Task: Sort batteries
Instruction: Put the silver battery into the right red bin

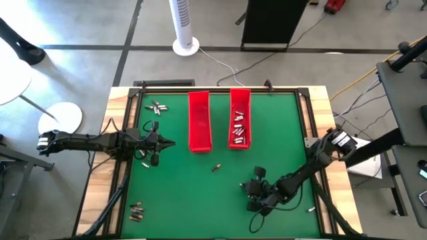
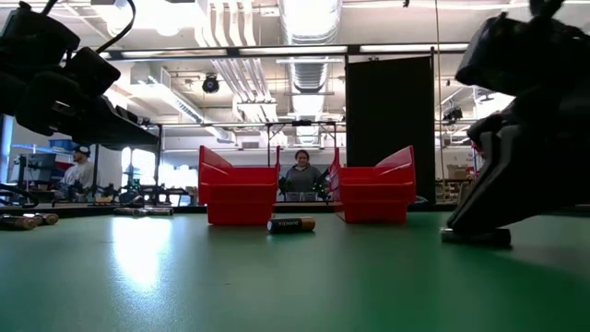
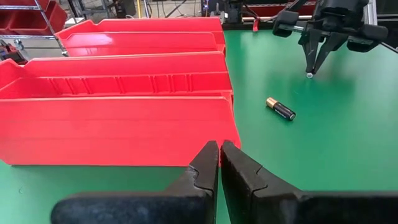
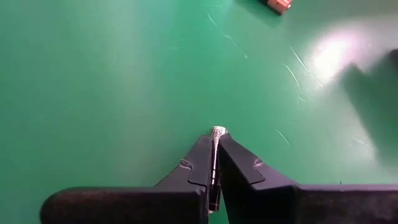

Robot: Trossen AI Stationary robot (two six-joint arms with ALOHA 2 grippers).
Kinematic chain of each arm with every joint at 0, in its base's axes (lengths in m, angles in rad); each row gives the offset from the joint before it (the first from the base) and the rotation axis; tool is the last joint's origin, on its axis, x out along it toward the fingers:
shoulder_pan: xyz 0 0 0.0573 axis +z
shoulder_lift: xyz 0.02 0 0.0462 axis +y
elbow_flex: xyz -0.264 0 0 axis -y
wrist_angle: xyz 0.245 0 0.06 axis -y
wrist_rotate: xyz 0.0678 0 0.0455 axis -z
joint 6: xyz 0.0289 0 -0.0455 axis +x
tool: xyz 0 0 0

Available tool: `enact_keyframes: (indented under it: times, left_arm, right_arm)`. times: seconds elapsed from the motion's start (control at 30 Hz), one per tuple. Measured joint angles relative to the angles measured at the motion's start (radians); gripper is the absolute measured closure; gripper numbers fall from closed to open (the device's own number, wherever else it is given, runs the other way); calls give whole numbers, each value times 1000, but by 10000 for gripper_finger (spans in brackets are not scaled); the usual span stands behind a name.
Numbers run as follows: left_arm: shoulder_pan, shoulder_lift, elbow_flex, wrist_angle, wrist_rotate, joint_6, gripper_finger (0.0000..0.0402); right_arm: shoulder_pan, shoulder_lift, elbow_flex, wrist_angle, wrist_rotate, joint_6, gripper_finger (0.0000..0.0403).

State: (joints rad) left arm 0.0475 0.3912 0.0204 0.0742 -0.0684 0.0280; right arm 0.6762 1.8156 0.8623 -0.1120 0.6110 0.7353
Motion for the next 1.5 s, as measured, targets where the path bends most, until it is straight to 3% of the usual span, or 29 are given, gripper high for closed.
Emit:
enact_keyframes:
  times: [0.4,0.6,0.77,1.03,1.5]
  left_arm:
    - [0,0,0,0,0,0,402]
    - [0,0,0,0,0,0,402]
    - [0,0,0,0,0,0,402]
    - [0,0,0,0,0,0,402]
    - [0,0,0,0,0,0,402]
  right_arm:
    - [-33,3,-13,8,47,83,373]
    - [-33,5,-86,74,179,169,328]
    - [-34,3,-167,186,230,178,313]
    - [-35,2,-322,449,284,173,341]
    - [-35,-2,-357,449,297,113,374]
